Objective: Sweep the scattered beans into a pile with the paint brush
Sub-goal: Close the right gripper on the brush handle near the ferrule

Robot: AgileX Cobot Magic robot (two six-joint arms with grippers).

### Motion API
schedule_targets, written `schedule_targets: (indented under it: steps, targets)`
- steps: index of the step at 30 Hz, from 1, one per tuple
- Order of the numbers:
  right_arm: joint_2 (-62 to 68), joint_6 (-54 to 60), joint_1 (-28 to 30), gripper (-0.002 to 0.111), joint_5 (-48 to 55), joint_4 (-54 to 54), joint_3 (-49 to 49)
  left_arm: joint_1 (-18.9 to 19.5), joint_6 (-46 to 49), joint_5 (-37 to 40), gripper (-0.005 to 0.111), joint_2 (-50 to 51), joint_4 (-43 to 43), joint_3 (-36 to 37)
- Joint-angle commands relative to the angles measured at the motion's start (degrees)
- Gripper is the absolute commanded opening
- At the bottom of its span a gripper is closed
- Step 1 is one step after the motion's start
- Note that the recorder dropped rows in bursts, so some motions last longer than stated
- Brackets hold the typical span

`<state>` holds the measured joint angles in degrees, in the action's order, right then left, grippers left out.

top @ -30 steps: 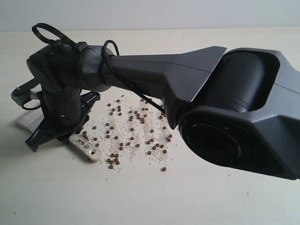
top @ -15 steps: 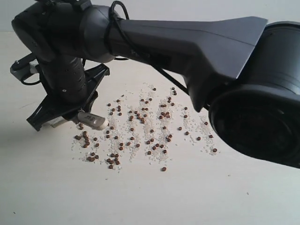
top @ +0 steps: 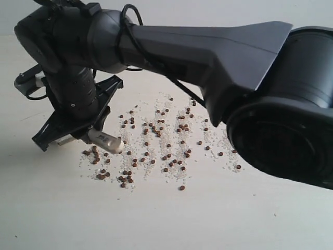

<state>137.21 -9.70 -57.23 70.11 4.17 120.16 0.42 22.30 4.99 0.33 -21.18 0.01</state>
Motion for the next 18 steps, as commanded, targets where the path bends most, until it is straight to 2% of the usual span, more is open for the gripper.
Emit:
schedule_targets:
  steps: [1, 18]
  targets:
    - [2.1, 0.5, -0.1, 0.000, -0.1, -0.9, 0.2, 0.2, 0.0, 0.1, 0.000, -0.3, -0.2, 0.0]
    - [6.7, 1.0, -0.1, 0.000, -0.2, -2.8, 0.2, 0.2, 0.0, 0.1, 0.000, -0.3, -0.2, 0.0]
